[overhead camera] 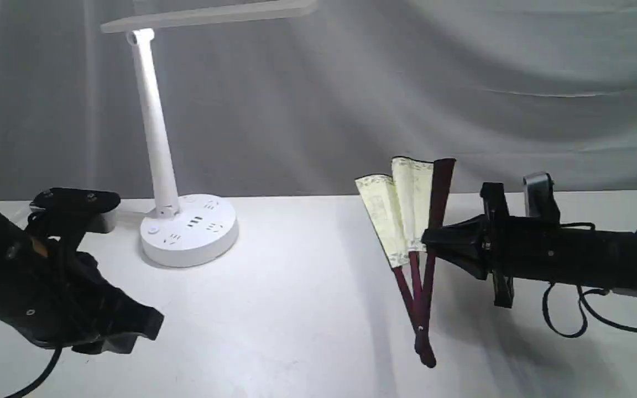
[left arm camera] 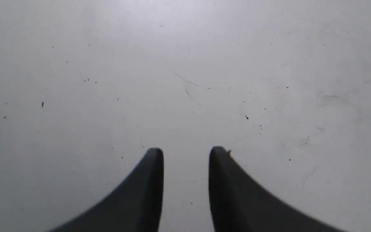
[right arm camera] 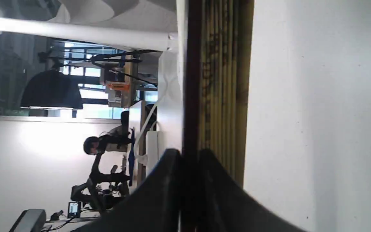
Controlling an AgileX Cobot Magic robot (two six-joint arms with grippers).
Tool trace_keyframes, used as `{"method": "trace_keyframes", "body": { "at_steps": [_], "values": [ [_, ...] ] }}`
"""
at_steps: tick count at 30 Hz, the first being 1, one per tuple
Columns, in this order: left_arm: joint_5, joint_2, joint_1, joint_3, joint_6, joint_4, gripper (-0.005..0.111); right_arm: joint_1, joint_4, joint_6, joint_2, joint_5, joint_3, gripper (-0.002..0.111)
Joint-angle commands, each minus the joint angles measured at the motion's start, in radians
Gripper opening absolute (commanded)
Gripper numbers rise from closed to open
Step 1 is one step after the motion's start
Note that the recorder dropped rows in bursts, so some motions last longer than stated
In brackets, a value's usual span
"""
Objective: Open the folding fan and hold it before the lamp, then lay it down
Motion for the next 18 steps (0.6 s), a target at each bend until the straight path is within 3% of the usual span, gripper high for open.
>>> {"method": "trace_keyframes", "body": {
  "at_steps": [1, 12, 18],
  "values": [
    [-0.024, 0.000, -0.005, -0.006, 0.001, -0.006, 0.024, -0.017, 0.015, -0.019, -0.005, 0.034, 0.002, 0.000],
    [-0.024, 0.000, -0.005, -0.006, 0.003, -0.006, 0.024, -0.014, -0.052, 0.039, -0.006, 0.034, 0.005, 0.000],
    [-0.024, 0.000, -0.005, -0.006, 0.003, -0.006, 0.024, -0.016, -0.038, 0.028, -0.065, 0.034, 0.093, 0.000]
  ]
}}
